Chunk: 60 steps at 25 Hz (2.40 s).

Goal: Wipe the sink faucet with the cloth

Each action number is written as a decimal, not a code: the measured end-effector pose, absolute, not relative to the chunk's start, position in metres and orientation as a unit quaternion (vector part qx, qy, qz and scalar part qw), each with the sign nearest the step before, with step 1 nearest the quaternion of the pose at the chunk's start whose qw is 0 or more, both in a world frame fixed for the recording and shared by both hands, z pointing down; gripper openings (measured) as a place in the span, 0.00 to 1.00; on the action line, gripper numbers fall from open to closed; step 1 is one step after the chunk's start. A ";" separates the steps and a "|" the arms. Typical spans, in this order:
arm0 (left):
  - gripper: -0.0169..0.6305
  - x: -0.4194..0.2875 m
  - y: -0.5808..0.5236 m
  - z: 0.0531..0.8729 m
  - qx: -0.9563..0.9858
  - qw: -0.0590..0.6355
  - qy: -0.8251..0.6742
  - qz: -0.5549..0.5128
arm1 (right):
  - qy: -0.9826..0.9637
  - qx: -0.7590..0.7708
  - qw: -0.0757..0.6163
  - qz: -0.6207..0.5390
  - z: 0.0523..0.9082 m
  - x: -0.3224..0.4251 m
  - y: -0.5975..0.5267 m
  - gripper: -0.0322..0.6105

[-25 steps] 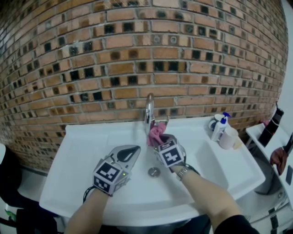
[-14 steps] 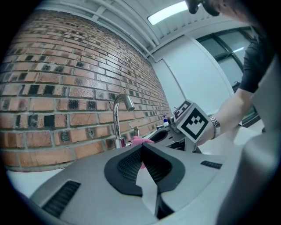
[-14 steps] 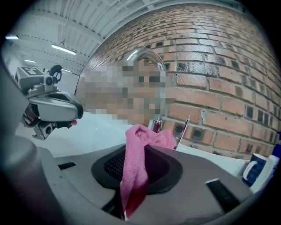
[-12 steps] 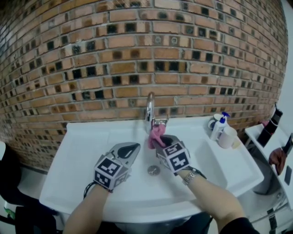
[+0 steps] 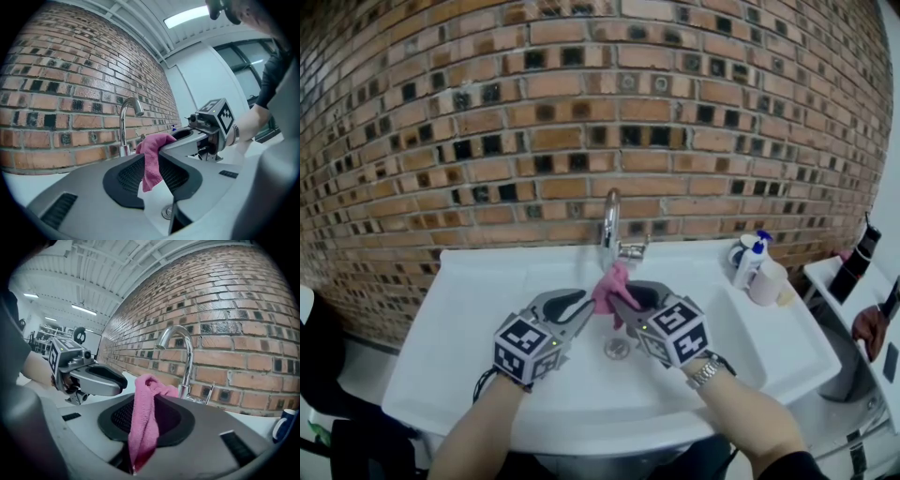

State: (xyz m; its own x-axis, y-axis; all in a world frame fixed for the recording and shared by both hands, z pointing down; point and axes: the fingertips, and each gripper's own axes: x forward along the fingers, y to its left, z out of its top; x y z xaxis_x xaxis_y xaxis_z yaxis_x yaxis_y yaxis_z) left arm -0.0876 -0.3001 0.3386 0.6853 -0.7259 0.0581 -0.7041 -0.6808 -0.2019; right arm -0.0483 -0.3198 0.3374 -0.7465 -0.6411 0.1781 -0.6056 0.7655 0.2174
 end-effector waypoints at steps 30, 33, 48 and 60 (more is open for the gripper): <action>0.35 -0.048 -0.247 0.315 -0.983 -0.093 0.139 0.076 | -0.997 0.035 0.049 -0.037 0.308 -0.033 -0.233 0.20; 0.37 -0.049 -0.248 0.317 -0.983 -0.092 0.143 0.072 | -0.996 0.039 0.059 -0.049 0.309 -0.034 -0.231 0.20; 0.21 -0.043 -0.229 0.319 -0.988 -0.114 0.077 0.069 | -0.996 0.034 0.072 -0.050 0.313 -0.038 -0.225 0.21; 0.14 -0.061 -0.261 0.318 -0.974 -0.006 0.226 0.029 | -0.989 0.131 0.061 -0.045 0.312 -0.031 -0.263 0.27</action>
State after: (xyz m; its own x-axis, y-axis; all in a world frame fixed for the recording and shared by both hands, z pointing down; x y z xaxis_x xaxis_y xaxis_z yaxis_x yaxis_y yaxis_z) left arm -0.0610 -0.2611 0.3185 0.8964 -0.4400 -0.0530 -0.4394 -0.8980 0.0238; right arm -0.0307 -0.2629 0.3123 -0.9584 -0.2641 0.1081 -0.2533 0.9618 0.1044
